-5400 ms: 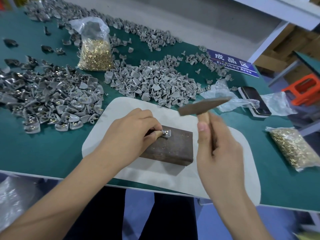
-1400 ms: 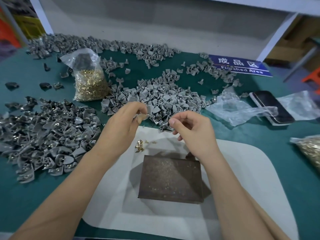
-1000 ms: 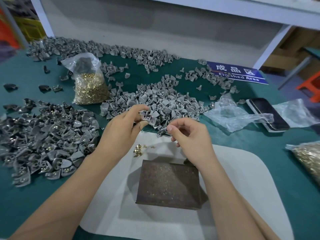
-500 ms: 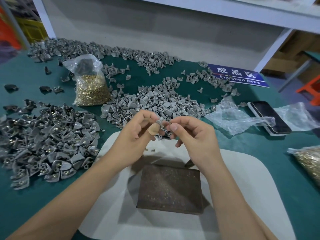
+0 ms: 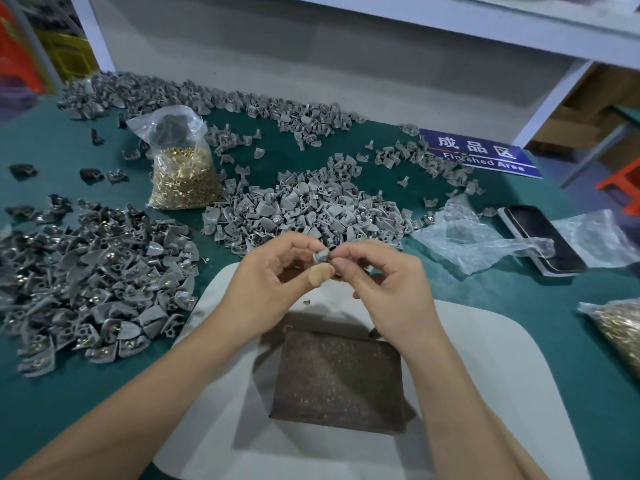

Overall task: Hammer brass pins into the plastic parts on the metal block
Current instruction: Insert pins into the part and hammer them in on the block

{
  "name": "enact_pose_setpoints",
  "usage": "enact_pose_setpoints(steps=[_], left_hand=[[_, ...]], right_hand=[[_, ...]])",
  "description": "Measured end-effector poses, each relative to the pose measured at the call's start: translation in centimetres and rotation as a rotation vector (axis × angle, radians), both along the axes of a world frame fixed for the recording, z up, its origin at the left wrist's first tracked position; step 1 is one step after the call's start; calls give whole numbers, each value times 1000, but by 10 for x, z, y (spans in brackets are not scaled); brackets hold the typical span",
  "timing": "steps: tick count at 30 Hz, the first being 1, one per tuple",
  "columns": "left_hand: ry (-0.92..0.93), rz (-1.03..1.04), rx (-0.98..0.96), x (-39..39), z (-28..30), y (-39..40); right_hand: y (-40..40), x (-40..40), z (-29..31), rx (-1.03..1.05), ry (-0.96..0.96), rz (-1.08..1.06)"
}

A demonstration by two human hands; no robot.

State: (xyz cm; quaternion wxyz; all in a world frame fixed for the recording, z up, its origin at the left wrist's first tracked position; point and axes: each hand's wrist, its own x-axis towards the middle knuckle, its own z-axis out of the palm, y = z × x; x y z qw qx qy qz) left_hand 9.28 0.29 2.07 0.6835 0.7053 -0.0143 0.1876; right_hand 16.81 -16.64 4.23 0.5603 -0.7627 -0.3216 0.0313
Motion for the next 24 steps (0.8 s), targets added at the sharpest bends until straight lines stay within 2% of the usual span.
enact_pose_setpoints(steps=[9, 16, 24], left_hand=[[42, -38, -96, 1, -2, -4], [15, 15, -42, -3, 2, -6], [71, 34, 31, -7, 1, -9]], right_hand=[[2, -5, 0, 64, -29, -76], [1, -6, 1, 8, -211, -112], [3, -7, -1, -15, -228, -116]])
